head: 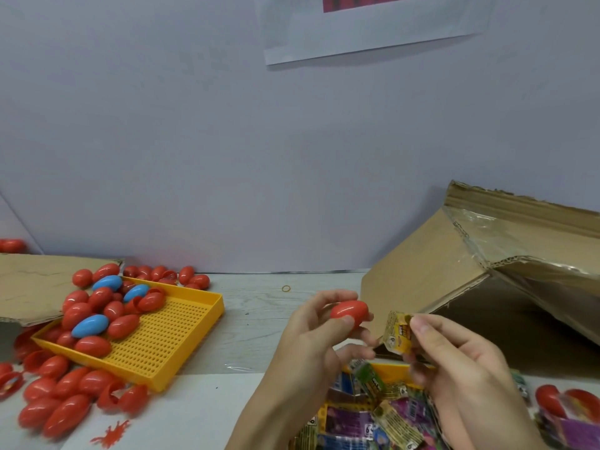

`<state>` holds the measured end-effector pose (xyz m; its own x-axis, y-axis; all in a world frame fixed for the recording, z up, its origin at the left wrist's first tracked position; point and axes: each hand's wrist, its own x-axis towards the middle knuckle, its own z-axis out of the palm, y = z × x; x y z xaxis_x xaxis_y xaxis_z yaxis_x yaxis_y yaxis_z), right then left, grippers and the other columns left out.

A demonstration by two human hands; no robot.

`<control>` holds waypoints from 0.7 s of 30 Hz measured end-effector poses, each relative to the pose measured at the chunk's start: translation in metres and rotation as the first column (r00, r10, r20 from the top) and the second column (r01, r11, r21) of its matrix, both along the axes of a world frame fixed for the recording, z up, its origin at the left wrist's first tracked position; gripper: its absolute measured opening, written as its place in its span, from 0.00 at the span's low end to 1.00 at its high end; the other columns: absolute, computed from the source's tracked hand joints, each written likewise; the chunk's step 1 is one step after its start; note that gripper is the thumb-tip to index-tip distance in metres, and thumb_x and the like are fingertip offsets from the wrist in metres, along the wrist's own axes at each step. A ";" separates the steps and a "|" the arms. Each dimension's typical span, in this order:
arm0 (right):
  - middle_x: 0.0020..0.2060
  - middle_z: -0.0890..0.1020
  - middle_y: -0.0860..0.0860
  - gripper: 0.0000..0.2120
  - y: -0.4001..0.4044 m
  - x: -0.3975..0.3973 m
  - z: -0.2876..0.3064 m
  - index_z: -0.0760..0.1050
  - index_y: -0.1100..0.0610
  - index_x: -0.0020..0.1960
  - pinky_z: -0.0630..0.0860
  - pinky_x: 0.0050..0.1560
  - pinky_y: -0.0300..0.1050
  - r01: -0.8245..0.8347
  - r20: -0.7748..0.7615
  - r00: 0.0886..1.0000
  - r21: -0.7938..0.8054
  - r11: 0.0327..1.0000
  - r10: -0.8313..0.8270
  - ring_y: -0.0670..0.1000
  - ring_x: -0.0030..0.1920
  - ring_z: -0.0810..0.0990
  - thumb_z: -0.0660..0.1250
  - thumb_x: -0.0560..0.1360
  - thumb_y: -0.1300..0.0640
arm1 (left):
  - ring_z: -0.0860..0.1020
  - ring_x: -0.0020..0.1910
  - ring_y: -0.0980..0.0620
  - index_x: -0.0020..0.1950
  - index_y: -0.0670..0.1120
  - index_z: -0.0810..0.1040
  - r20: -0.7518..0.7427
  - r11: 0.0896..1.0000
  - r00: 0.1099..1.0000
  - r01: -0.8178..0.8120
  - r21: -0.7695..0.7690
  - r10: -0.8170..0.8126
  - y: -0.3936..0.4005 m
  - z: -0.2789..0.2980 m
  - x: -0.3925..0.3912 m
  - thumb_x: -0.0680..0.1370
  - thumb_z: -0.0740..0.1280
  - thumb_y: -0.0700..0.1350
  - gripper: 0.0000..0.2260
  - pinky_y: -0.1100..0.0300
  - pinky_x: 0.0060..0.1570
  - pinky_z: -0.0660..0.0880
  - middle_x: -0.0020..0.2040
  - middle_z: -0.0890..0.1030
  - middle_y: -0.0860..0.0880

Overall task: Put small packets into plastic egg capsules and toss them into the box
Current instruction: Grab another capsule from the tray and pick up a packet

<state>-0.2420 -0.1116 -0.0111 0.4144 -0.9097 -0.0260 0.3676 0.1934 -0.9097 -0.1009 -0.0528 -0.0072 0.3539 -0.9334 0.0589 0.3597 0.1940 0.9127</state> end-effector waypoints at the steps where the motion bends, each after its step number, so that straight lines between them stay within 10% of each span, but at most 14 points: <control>1: 0.26 0.78 0.56 0.07 0.000 0.000 0.000 0.84 0.59 0.34 0.63 0.31 0.46 0.002 -0.003 1.000 0.000 1.000 -0.002 0.50 0.28 0.74 0.68 0.62 0.58 | 0.83 0.41 0.42 0.55 0.39 0.78 0.046 0.999 0.998 -0.040 -0.009 0.040 0.000 -0.001 0.000 0.70 0.70 0.35 0.14 0.57 0.39 0.80 0.48 0.83 0.40; 21: 0.27 0.78 0.55 0.07 0.000 0.001 0.001 0.84 0.57 0.35 0.64 0.30 0.46 0.014 0.018 1.000 -0.003 1.000 -0.014 0.50 0.28 0.75 0.68 0.62 0.58 | 0.85 0.46 0.49 0.47 0.57 0.78 0.425 0.950 0.849 -0.285 -0.130 0.313 0.002 0.003 0.000 0.67 0.79 0.34 0.20 0.67 0.44 0.79 0.50 0.82 0.55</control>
